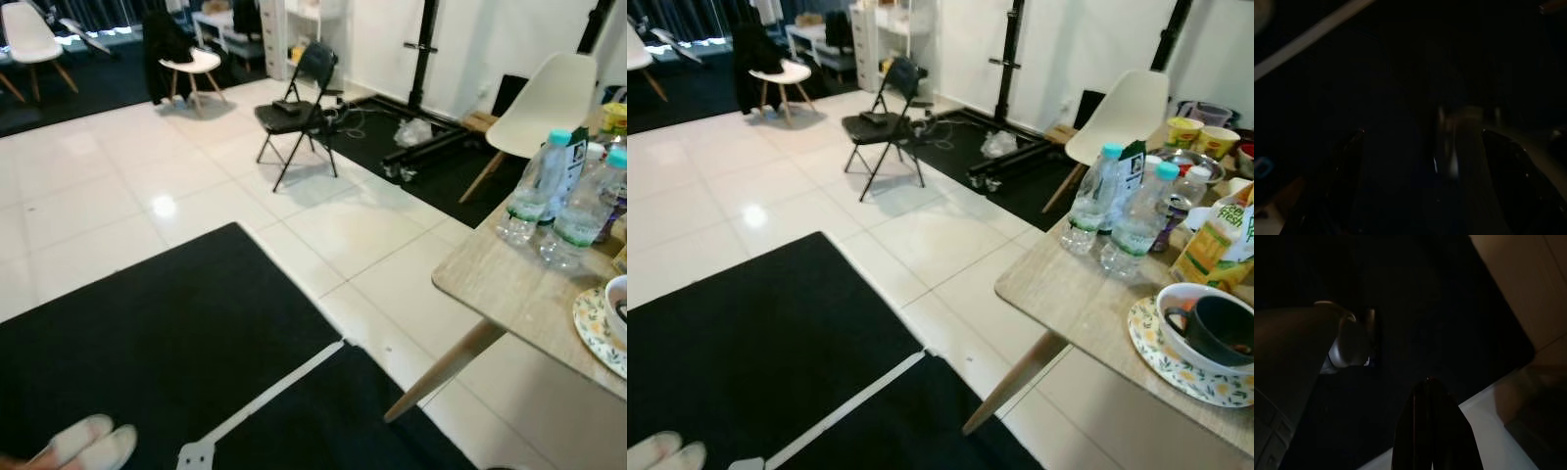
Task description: Restocking fridge
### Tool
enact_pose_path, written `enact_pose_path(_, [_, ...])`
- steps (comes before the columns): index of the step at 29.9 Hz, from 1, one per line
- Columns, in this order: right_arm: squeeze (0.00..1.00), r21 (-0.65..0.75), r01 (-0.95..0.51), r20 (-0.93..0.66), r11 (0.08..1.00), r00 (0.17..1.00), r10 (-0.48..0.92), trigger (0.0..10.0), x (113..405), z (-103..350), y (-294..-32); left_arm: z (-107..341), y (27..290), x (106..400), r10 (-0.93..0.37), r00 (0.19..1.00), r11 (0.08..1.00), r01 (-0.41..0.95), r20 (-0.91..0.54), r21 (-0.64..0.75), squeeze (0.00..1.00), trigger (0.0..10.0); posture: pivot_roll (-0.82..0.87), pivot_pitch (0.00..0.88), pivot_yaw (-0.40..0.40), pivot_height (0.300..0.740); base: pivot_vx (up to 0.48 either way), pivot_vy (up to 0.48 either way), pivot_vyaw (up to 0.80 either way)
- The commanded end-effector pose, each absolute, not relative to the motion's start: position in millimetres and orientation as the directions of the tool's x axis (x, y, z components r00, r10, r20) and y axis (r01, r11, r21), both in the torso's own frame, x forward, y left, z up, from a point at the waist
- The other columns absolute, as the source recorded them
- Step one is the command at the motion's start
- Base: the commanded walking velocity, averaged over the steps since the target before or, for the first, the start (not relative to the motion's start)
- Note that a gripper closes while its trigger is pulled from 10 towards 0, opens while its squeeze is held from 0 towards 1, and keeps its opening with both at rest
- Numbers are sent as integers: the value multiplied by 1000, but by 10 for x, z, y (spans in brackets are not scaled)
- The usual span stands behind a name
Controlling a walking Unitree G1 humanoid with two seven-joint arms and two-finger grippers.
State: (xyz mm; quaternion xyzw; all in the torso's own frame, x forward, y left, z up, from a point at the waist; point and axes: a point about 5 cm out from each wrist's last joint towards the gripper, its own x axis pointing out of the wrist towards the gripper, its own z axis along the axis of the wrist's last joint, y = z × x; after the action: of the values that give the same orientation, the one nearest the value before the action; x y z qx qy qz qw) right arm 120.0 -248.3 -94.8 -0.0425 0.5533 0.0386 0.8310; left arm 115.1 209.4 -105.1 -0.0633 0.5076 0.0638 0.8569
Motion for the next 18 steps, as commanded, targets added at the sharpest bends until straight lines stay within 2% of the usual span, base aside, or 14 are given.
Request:
enact_pose_path(1, [0,-23,-117,-938,993,347,19,10000,1100,-990,-2449,-1042,2118,1178,59,477,983,-181,-877,-32,0,10000,-93,0,18,740,0,0,-763])
enact_pose_path(18, [0,-40,-132,-946,990,325,5,10000,1097,-992,-2459,-1035,2094,1216,55,481,992,-125,-875,-6,0,10000,-95,0,16,740,0,0,-756])
